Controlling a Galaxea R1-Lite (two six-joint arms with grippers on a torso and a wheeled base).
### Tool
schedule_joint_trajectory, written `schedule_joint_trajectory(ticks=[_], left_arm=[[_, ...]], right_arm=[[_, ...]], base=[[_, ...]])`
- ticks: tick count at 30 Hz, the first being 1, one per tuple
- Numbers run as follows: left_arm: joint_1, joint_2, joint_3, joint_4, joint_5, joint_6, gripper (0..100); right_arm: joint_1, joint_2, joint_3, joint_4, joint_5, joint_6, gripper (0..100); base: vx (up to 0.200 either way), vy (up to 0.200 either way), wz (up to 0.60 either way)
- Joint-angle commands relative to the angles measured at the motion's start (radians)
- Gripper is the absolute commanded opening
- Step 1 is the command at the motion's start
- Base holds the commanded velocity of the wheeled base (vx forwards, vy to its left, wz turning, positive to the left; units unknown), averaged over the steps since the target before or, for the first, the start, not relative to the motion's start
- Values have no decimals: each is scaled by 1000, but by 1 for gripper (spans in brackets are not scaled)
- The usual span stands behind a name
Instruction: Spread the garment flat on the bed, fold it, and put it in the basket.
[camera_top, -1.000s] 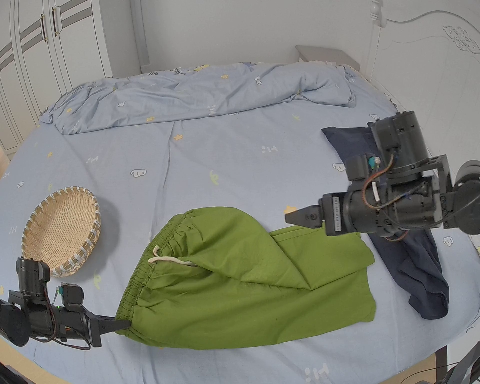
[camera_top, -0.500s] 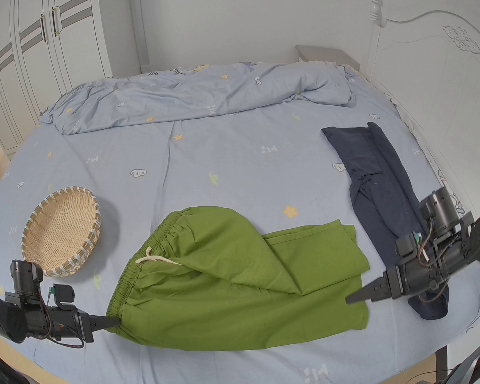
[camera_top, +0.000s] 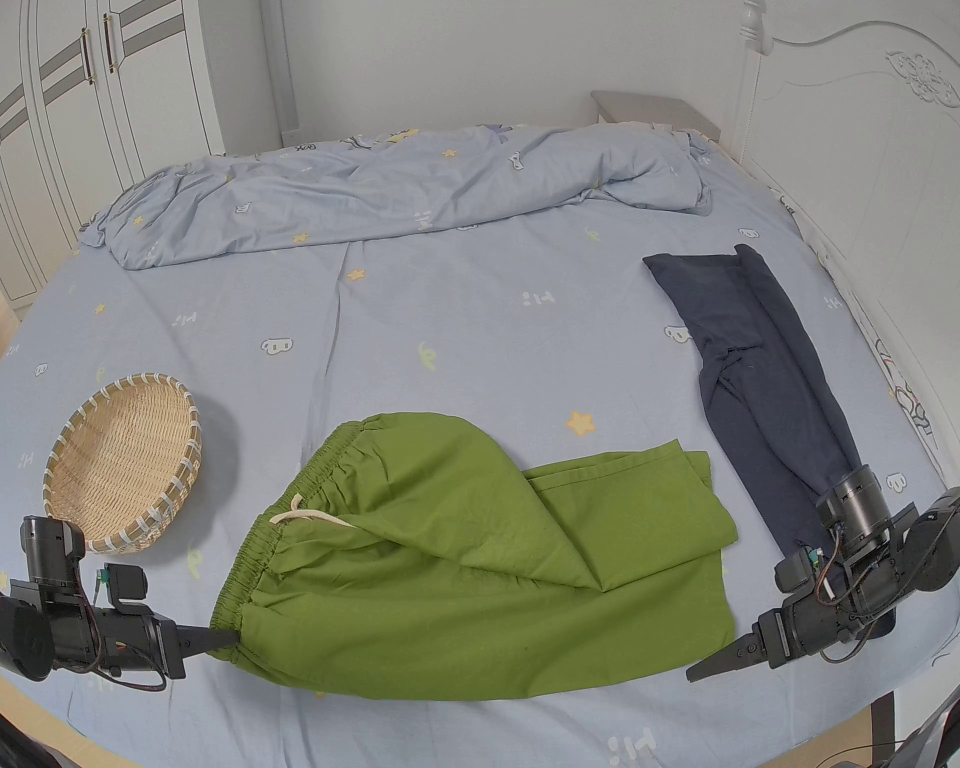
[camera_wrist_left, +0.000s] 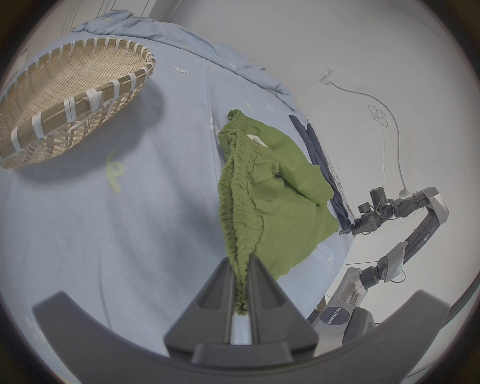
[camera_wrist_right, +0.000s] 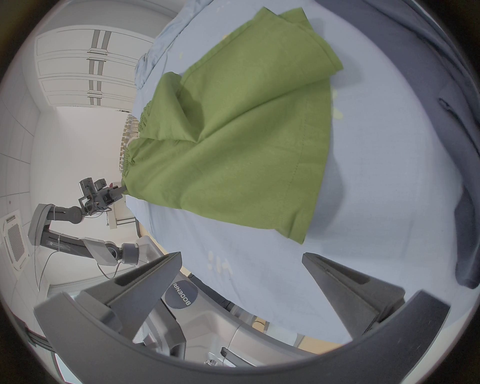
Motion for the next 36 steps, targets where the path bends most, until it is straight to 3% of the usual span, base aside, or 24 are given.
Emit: schedule_joint_trajectory(ticks=[1,14,23,24,36], left_arm=[[2,1,-4,0,0,0,0],[2,5,-13,0,0,0,0],[2,5,-14,0,-4,0,0],[2,5,-14,0,-4,-2,0],[7,15,-14,0,-6,-2,0]], right_arm=[[1,84,24,-29,1,-7,100],[-13,165,44,-224,24,2,100],[-49,161,50,-238,25,2,100],[-51,161,50,-238,25,1,0],[-108,145,54,-238,45,-10,0]], base=[[0,0,0],[0,0,0],[0,0,0],[0,0,0],[0,0,0]])
